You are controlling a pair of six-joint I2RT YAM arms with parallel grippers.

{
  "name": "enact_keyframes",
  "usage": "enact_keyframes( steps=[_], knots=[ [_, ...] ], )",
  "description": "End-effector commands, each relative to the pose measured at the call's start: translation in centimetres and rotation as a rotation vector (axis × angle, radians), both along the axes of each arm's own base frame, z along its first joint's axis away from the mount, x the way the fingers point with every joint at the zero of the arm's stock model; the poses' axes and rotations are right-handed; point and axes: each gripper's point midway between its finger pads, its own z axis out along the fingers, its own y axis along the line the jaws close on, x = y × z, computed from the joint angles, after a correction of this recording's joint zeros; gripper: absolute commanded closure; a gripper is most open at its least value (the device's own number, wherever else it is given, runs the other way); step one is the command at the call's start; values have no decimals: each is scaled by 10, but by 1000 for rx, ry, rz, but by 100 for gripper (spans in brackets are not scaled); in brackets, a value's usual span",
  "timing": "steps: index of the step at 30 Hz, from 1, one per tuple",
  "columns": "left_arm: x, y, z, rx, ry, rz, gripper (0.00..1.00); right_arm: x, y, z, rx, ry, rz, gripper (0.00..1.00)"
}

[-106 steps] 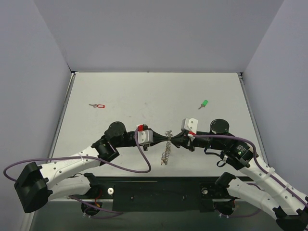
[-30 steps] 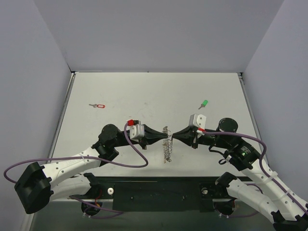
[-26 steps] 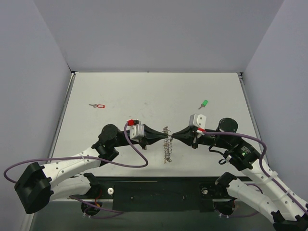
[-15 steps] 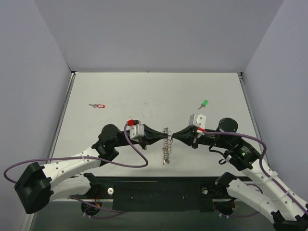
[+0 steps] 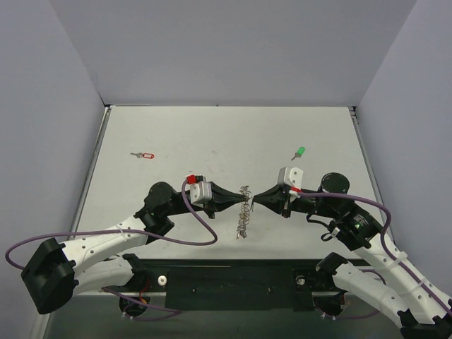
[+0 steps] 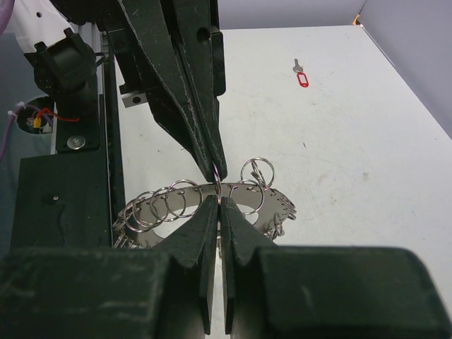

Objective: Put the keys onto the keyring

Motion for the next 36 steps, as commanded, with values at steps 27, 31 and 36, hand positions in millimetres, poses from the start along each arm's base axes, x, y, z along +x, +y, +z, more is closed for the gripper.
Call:
enact_keyframes(
  steps=[27,31,36],
  knots=[
    [2,8,34,-108,-59,39,100,-3,6,15,48,-38,33,100],
    [3,7,33,-106,-59,39,100,-2,6,16,51,-42,30,100],
    [3,8,33,-106,-58,40,100,-3,6,15,50,-37,33,100]
  ],
)
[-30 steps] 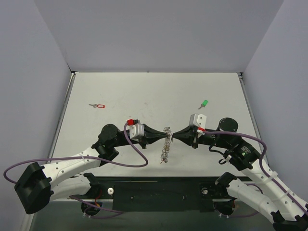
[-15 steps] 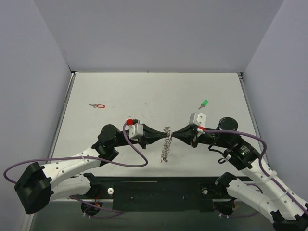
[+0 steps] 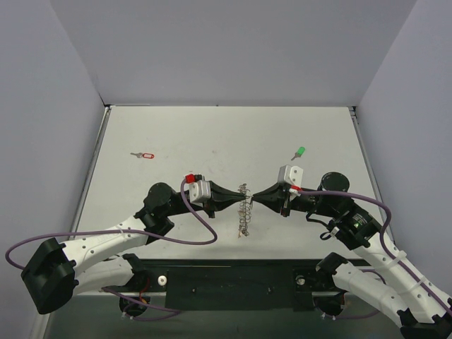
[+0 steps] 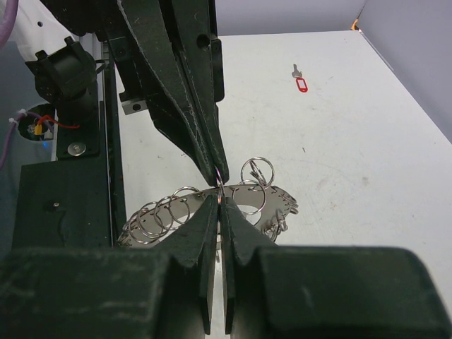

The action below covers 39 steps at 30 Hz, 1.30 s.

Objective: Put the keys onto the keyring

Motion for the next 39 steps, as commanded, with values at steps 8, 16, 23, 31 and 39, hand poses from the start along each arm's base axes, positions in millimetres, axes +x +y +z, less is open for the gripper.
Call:
enact_keyframes(
  steps=[8,16,23,31,39],
  knots=[
    [-6,7,34,-104,-85,-3,100,-2,5,9,34,-37,27,100],
    [-7,8,35,-107,-87,-7,100,-2,6,10,40,-39,29,100],
    [-9,7,34,-105,-84,-22,100,-1,6,8,39,-38,28,100],
    [-12,6,34,-104,-86,-38,100,-1,7,10,45,-37,27,100],
    [-14,5,34,-104,-86,-56,100,-3,9,15,71,-29,39,100]
  ],
)
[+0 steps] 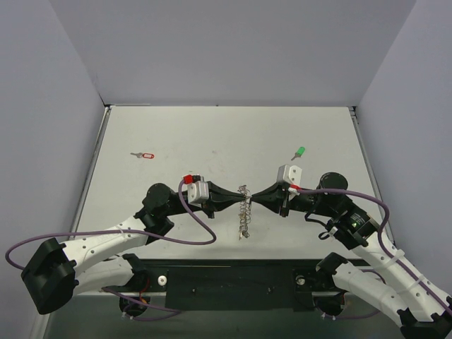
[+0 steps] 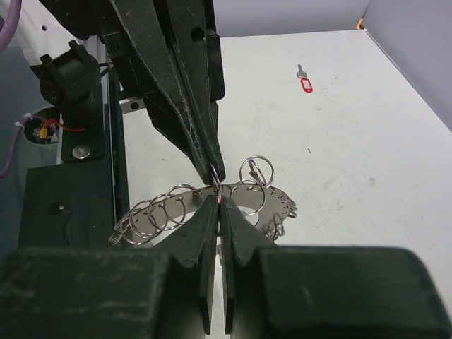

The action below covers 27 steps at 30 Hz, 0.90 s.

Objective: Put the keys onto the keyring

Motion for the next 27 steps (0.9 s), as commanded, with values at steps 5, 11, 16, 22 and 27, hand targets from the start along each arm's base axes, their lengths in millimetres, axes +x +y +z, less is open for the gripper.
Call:
enact_keyframes(
  steps=[5,11,16,22,27],
  knots=[
    [-9,4,28,-84,-67,-35,100,-4,7,20,68,-47,39,100],
    [-9,3,27,-79,-66,-38,100,-5,8,22,73,-45,45,100],
    [-10,1,25,-69,-64,-49,100,-6,9,23,76,-49,55,100],
    [-10,1,25,-63,-65,-50,100,-6,10,22,75,-44,61,100],
    [-10,0,24,-58,-63,-51,100,-7,11,23,77,-45,64,100]
  ],
)
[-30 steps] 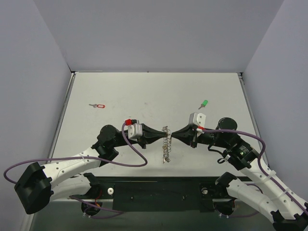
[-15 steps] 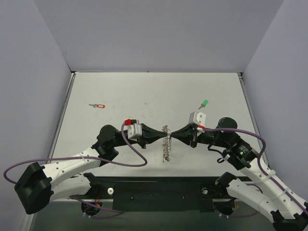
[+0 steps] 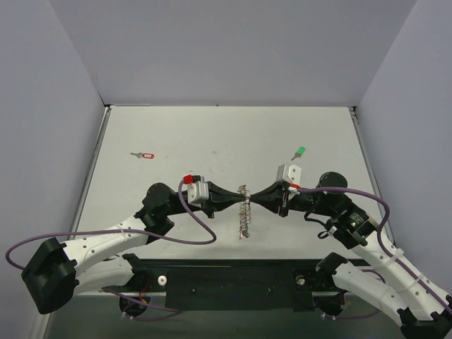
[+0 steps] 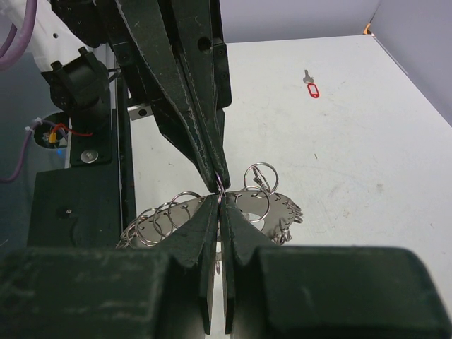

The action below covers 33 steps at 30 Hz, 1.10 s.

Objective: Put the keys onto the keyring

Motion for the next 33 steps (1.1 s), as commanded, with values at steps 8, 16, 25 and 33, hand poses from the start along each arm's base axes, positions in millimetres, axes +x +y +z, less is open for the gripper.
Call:
enact_keyframes(
  steps=[8,16,25,33],
  knots=[
    [-4,0,22,-42,-55,-19,100,-4,8,20,57,-62,47,100],
    [-2,-1,22,-35,-51,-6,100,-5,8,18,49,-63,52,100],
    [2,0,24,-44,-40,17,100,-7,7,9,9,-76,62,100],
    [4,0,24,-44,-28,28,100,-11,4,-2,-39,-99,83,100]
  ],
)
